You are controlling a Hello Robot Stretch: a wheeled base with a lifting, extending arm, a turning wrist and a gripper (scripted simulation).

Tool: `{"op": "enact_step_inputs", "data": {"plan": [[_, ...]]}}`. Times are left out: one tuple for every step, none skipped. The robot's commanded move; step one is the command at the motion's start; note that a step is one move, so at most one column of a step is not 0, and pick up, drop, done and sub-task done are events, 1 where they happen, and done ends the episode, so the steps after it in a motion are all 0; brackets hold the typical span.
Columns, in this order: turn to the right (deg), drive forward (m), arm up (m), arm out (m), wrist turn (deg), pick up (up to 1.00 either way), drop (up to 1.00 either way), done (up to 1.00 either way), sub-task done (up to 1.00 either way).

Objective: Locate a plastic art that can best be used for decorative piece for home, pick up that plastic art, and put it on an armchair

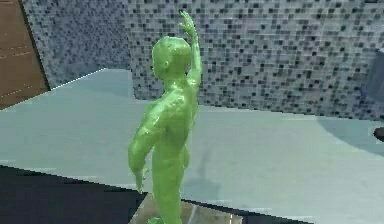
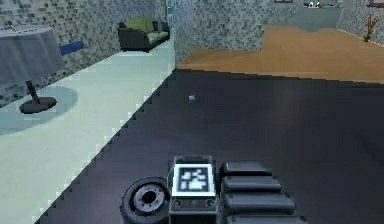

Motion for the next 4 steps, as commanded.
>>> {"op": "enact_step_inputs", "data": {"plan": [[45.0,0.00,0.00,0.00,0.0,0.00,0.00,0.00,0.00],[3.0,0.00,0.00,0.00,0.0,0.00,0.00,0.00,0.00],[0.0,0.20,0.00,0.00,0.0,0.00,0.00,0.00,0.00],[-45.0,0.00,0.00,0.00,0.0,0.00,0.00,0.00,0.00]]}}
